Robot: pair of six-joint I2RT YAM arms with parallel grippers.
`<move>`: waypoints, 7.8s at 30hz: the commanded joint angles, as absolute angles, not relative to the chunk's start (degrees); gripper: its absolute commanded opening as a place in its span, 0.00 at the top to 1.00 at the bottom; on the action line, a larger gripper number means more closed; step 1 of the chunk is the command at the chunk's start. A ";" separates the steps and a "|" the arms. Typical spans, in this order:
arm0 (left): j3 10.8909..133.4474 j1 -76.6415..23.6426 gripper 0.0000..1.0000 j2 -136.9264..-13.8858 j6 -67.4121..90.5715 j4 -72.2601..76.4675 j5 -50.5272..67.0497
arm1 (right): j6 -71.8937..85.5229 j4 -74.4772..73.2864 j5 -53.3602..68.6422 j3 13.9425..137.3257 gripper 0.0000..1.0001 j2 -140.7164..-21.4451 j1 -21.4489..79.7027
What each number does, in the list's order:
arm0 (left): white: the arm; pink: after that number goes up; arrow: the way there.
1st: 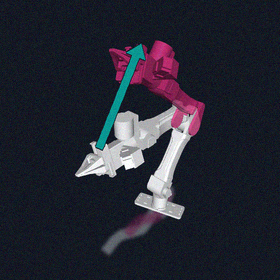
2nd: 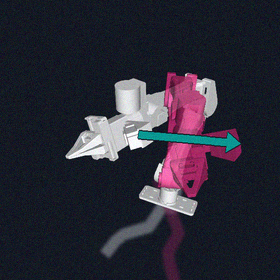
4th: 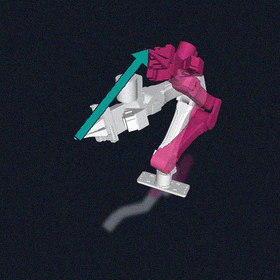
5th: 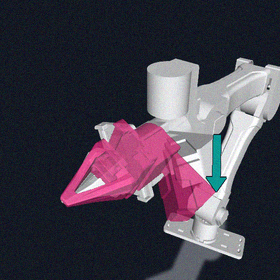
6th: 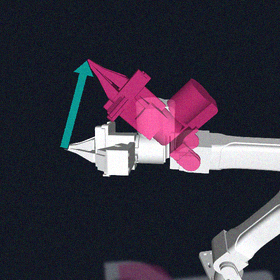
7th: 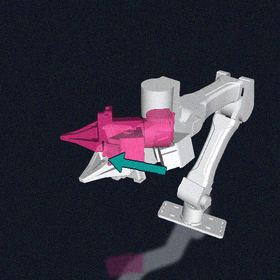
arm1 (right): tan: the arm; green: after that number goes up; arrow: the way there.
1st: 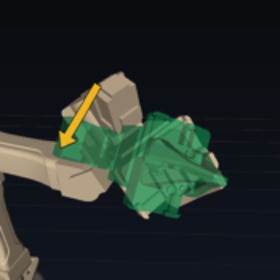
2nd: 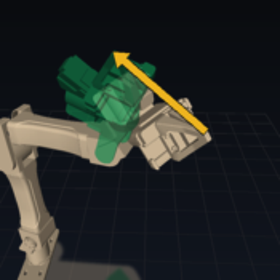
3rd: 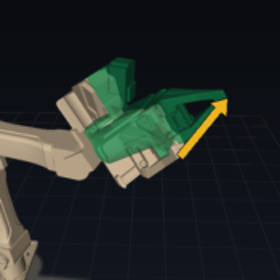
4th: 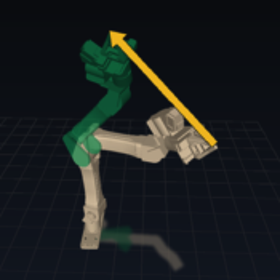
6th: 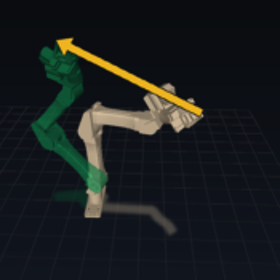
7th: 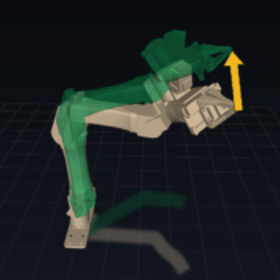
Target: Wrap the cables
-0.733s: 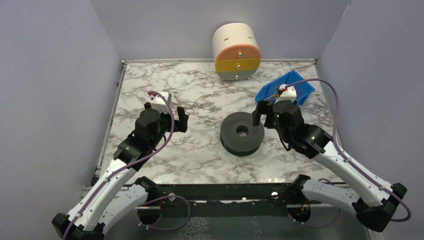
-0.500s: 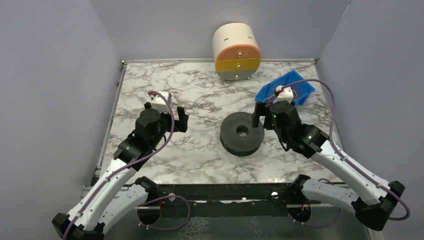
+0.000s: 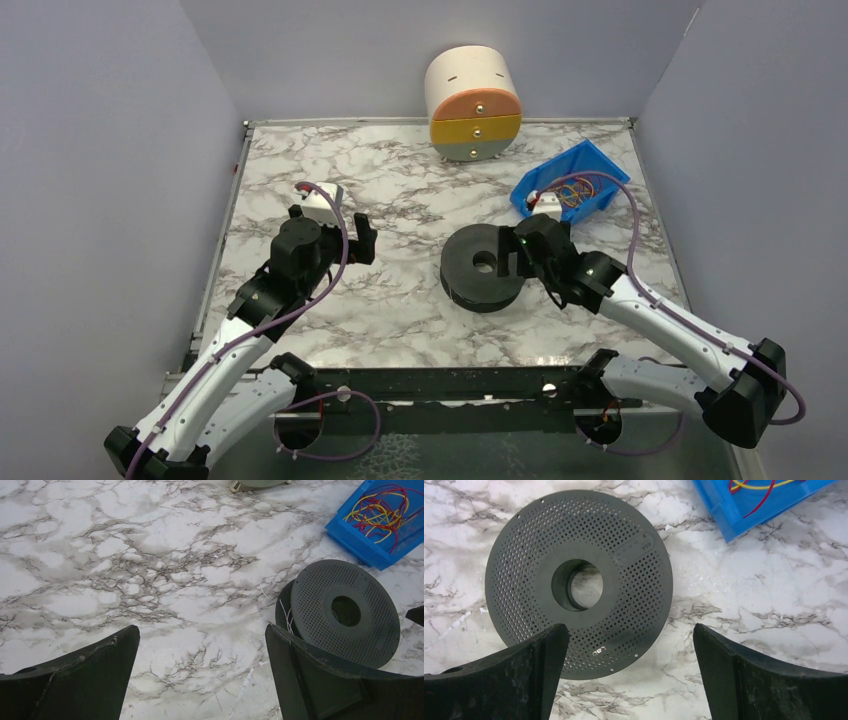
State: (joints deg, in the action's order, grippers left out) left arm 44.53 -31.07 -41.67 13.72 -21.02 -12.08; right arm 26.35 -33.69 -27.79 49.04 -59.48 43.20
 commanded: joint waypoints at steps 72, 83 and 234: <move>43.97 -28.35 0.01 -37.99 14.33 -19.16 -9.96 | 42.18 -2.86 -0.79 70.19 0.09 -106.20 46.88; 43.93 -28.04 0.01 -37.03 14.29 -19.15 -9.98 | 40.70 -10.72 -9.47 73.81 0.08 -105.22 47.55; 43.06 -23.84 0.01 -38.94 14.77 -18.32 -4.19 | 22.89 -11.12 -24.53 55.36 0.34 -77.54 27.40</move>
State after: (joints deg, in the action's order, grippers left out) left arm 43.24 -24.32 -39.33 14.37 -19.75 -5.54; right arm 24.38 -10.61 -20.93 52.49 -81.43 27.38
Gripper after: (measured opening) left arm 0.990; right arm 0.652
